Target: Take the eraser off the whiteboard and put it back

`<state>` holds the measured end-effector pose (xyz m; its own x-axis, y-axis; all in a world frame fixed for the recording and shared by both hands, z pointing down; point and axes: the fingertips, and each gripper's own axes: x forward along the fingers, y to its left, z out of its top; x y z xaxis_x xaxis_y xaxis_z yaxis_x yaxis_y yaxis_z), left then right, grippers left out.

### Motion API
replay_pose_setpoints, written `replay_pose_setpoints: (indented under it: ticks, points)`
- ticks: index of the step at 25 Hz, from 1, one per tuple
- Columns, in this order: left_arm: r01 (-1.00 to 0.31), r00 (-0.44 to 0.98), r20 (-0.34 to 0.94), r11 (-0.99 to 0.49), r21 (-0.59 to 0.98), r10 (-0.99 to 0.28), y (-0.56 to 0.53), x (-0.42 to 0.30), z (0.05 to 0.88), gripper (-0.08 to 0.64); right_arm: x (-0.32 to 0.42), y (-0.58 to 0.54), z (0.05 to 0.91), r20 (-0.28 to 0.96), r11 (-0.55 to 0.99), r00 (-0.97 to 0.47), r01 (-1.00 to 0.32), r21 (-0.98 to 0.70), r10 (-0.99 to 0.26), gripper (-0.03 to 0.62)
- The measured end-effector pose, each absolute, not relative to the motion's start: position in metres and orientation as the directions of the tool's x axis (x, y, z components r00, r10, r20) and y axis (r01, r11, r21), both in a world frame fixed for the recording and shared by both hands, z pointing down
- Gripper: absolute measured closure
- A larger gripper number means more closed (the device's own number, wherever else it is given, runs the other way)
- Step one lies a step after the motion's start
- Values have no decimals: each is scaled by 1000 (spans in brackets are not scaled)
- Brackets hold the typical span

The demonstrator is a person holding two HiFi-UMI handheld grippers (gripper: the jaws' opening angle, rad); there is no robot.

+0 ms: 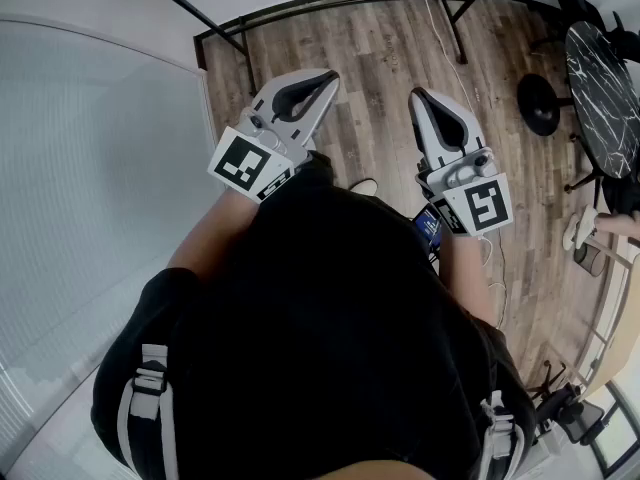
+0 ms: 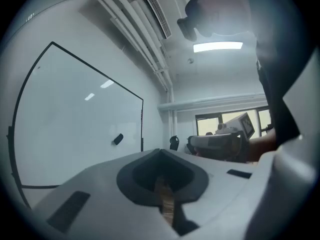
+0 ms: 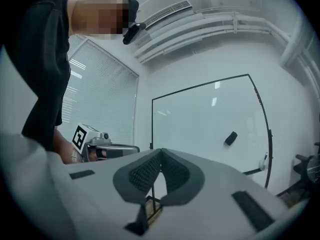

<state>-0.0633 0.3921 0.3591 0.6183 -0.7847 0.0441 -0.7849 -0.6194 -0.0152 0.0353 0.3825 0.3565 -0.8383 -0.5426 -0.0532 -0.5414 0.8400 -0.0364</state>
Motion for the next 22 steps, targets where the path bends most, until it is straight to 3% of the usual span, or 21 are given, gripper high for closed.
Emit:
replay_pose_setpoints:
  ticks: [22]
  points:
    - [-786, 614, 38, -615, -60, -788, 398, -14, 340, 555, 68, 393, 337, -111, 864, -858, -490, -115, -501, 588]
